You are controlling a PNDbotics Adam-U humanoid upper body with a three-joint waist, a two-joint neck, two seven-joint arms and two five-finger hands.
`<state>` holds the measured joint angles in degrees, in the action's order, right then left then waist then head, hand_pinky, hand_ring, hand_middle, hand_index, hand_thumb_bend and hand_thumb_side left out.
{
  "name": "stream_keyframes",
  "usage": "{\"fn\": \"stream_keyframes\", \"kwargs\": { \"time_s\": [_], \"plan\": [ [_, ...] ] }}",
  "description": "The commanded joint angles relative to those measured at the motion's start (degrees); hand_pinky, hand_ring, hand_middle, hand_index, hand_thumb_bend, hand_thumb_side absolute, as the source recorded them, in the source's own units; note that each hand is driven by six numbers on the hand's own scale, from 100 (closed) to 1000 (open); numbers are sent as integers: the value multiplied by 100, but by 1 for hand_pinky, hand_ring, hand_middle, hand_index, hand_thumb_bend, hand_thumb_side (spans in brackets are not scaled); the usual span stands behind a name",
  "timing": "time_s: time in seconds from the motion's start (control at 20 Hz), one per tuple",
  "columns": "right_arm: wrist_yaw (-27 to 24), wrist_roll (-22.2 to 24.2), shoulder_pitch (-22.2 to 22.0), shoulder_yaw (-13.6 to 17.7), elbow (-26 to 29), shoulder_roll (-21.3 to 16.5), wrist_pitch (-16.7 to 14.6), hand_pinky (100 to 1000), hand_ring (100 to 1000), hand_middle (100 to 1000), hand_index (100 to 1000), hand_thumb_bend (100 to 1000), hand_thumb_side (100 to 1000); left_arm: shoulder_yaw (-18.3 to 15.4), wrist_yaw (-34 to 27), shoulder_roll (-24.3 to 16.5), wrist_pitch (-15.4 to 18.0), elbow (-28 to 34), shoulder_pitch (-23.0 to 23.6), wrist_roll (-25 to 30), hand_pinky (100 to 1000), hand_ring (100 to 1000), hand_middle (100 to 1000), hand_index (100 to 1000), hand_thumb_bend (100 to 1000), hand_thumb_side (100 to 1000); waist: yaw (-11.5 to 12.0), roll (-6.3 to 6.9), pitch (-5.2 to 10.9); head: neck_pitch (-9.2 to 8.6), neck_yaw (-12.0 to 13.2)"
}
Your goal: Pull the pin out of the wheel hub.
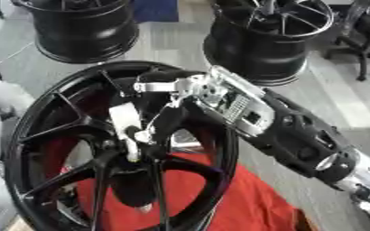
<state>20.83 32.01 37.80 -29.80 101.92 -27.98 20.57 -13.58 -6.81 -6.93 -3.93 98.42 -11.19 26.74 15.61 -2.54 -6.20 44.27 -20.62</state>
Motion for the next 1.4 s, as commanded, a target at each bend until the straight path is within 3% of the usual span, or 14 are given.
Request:
{"fn": "stream_keyframes", "kwargs": {
  "time_s": [0.05, 0.5, 0.7, 0.85, 1.0, 1.15, 1.25, 1.4],
  "plan": [
    [-102, -75, 123, 170, 219, -217, 48, 812, 717, 363, 472, 100, 198, 10, -18, -45, 10, 56, -58, 1, 608, 630, 628, 745, 100, 865, -13, 25, 81, -15, -18],
    [-497, -207, 81, 648, 773, -823, 239, 815, 711, 358, 469, 100, 198, -19, -8, -104, -22, 28, 12, -64, 607, 630, 628, 745, 100, 869, -124, -7, 171, -15, 30],
    [-809, -427, -109, 1070, 1207, -1357, 270, 823, 718, 362, 474, 100, 200, -64, 22, -164, -18, 24, 77, -102, 606, 631, 628, 745, 100, 868, -276, -46, 227, -15, 147],
    [-928, -700, -399, 1476, 1260, -1816, 95, 829, 722, 364, 477, 100, 201, -116, 55, -222, -10, 27, 134, -147, 606, 631, 628, 745, 100, 868, -424, -84, 260, -15, 264],
    [-971, -1174, -1000, 2037, 1266, -2262, -105, 834, 726, 372, 492, 100, 205, -172, 93, -274, 5, 38, 187, -198, 606, 631, 629, 745, 100, 867, -583, -124, 281, -15, 377],
    [-834, -1792, -1879, 2650, 1267, -2524, -229, 839, 731, 379, 503, 100, 206, -224, 121, -300, 14, 52, 234, -251, 606, 632, 629, 744, 100, 866, -729, -138, 296, -15, 476],
    [-573, -2159, -2490, 3013, 1267, -2550, -205, 845, 737, 387, 511, 100, 205, -260, 140, -304, 19, 60, 261, -285, 606, 632, 629, 744, 100, 866, -830, -135, 297, -15, 536],
    [-127, -2721, -3427, 3488, 1267, -2254, -80, 830, 725, 387, 511, 100, 213, -304, 166, -319, 27, 73, 299, -330, 606, 632, 629, 744, 100, 868, -948, -146, 295, -15, 588]
  ]
}}
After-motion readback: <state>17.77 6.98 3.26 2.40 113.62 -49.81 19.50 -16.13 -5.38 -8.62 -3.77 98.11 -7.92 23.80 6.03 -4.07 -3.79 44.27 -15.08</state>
